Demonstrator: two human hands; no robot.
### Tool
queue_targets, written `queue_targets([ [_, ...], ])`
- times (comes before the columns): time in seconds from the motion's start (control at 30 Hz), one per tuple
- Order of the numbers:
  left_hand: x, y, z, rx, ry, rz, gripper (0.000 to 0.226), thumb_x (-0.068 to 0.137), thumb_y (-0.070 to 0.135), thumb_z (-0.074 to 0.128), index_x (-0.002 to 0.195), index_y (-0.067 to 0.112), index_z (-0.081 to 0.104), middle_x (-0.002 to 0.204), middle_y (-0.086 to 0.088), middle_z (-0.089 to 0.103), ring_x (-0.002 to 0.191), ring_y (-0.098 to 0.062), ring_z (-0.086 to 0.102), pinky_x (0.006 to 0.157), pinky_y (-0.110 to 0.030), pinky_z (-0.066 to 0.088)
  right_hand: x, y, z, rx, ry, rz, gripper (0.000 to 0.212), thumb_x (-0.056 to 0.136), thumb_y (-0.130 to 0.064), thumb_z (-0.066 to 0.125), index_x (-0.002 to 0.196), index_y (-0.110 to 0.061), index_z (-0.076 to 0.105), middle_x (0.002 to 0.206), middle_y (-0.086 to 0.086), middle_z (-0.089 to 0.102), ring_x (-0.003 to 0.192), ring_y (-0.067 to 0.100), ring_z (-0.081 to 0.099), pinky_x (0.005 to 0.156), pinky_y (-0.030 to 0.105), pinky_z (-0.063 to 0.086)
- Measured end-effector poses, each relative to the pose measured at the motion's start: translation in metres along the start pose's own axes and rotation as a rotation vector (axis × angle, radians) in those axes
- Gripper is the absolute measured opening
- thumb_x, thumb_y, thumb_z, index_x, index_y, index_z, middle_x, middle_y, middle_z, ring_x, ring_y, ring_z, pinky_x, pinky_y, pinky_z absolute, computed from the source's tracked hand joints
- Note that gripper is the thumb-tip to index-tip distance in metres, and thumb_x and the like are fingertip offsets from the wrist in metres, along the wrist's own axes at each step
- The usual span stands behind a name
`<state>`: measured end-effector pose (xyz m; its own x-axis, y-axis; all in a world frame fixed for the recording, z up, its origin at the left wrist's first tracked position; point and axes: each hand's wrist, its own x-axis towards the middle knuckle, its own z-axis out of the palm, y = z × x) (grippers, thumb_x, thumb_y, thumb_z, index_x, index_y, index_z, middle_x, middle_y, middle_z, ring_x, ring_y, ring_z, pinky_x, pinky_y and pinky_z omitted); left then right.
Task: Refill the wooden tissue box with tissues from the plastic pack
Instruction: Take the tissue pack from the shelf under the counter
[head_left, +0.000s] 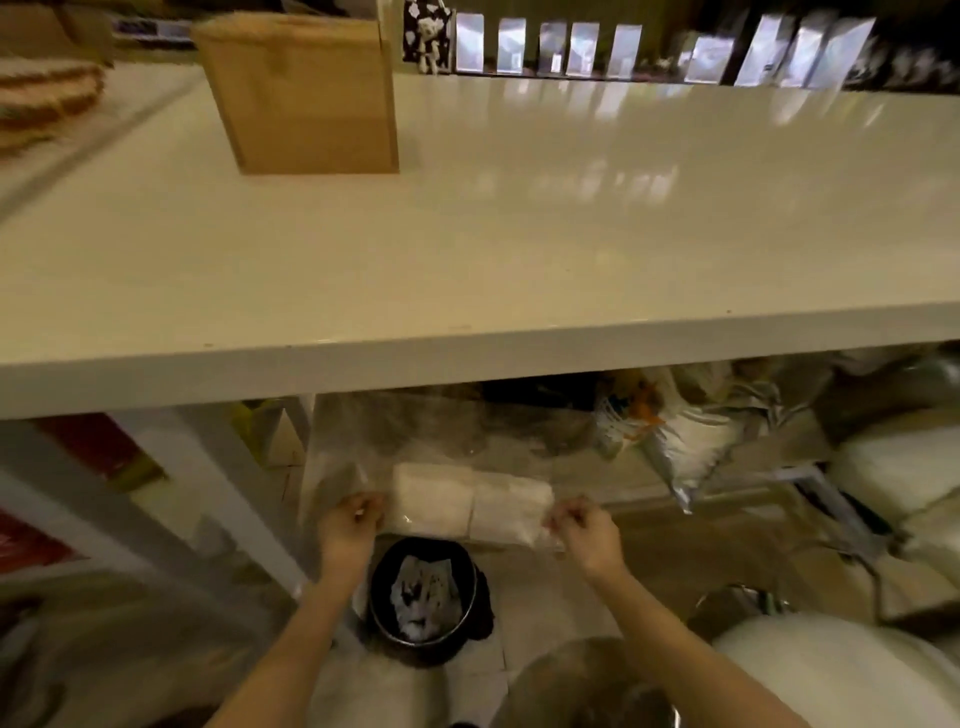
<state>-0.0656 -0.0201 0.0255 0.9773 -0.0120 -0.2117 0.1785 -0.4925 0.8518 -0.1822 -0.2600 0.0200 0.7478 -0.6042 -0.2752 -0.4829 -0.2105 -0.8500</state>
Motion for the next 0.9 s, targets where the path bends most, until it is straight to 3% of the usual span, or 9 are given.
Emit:
queue_targets([
  [0.07,-0.027,0.004,-0.004,0.069,-0.033,0.038,0.02,0.089,0.007,0.053,0.095,-0.004,0.069,0.094,-0.023,0.071,0.087,-0.036,0.065,0.075,-0.034,0.047,-0.024,0.005,-0.019,-0.003,-0.005,0.018,0.011,0.09,-0.012,0.055,0.092,-0.004,0.062,0.092,0.01,0.067,0.088,0.025,0.063,0.081,0.039,0.051],
  [0.2,-0.083,0.036,-0.012,0.114,0.028,0.18,0.021,0.089,0.008,0.053,0.097,-0.001,0.07,0.093,-0.019,0.072,0.085,-0.031,0.065,0.07,-0.028,0.039,-0.071,0.0,-0.058,0.027,0.01,0.008,0.007,0.088,-0.01,0.057,0.083,-0.009,0.061,0.083,0.005,0.067,0.084,0.024,0.064,0.078,0.035,0.05],
  [0.27,-0.107,0.055,-0.02,0.128,0.045,0.249,0.021,0.09,0.009,0.052,0.096,0.0,0.07,0.093,-0.018,0.072,0.086,-0.03,0.065,0.071,-0.027,0.037,-0.089,-0.011,-0.08,0.054,0.053,-0.032,0.015,0.088,-0.008,0.057,0.074,-0.014,0.06,0.079,0.004,0.068,0.079,0.019,0.066,0.075,0.027,0.05],
  [0.37,-0.137,0.083,-0.035,0.129,0.065,0.363,0.021,0.09,0.01,0.051,0.099,0.001,0.068,0.094,-0.016,0.069,0.082,-0.024,0.061,0.072,-0.027,0.039,-0.114,-0.04,-0.114,0.09,0.101,-0.093,0.016,0.089,-0.005,0.055,0.075,-0.014,0.059,0.075,-0.001,0.067,0.066,-0.003,0.064,0.062,0.007,0.047],
  [0.47,-0.163,0.117,-0.052,0.062,0.1,0.451,0.019,0.091,0.009,0.049,0.097,0.001,0.066,0.086,-0.002,0.061,0.079,-0.017,0.056,0.066,-0.022,0.038,-0.13,-0.078,-0.144,0.126,0.135,-0.221,0.012,0.091,-0.008,0.053,0.084,-0.009,0.062,0.079,0.002,0.069,0.077,0.009,0.067,0.071,0.017,0.052],
  [0.53,-0.174,0.142,-0.063,0.011,0.119,0.46,0.019,0.091,0.011,0.048,0.099,0.005,0.064,0.084,0.007,0.055,0.08,-0.013,0.054,0.066,-0.018,0.037,-0.137,-0.109,-0.162,0.162,0.148,-0.289,0.013,0.092,-0.01,0.052,0.086,-0.012,0.063,0.082,0.004,0.07,0.077,0.009,0.068,0.074,0.02,0.054],
  [0.67,-0.184,0.195,-0.086,-0.076,0.158,0.62,0.019,0.089,0.006,0.05,0.101,0.003,0.064,0.092,0.0,0.059,0.082,-0.012,0.055,0.069,-0.002,0.039,-0.139,-0.17,-0.196,0.183,0.202,-0.43,0.016,0.091,-0.012,0.053,0.083,-0.023,0.062,0.081,0.001,0.07,0.075,0.005,0.068,0.072,0.021,0.056],
  [0.83,-0.179,0.254,-0.108,-0.12,0.149,0.581,0.024,0.092,0.019,0.048,0.107,0.008,0.063,0.1,-0.004,0.062,0.089,-0.015,0.054,0.077,-0.024,0.039,-0.133,-0.227,-0.219,0.258,0.22,-0.469,0.011,0.091,-0.009,0.053,0.091,-0.002,0.062,0.074,0.007,0.068,0.057,0.0,0.067,0.057,0.013,0.054],
  [0.9,-0.169,0.278,-0.116,-0.13,0.189,0.587,0.026,0.091,0.019,0.049,0.107,0.007,0.064,0.1,-0.002,0.062,0.089,-0.014,0.053,0.078,-0.026,0.039,-0.123,-0.248,-0.224,0.262,0.232,-0.476,0.011,0.09,-0.007,0.054,0.092,0.0,0.063,0.071,0.009,0.066,0.052,0.002,0.066,0.054,0.014,0.054],
])
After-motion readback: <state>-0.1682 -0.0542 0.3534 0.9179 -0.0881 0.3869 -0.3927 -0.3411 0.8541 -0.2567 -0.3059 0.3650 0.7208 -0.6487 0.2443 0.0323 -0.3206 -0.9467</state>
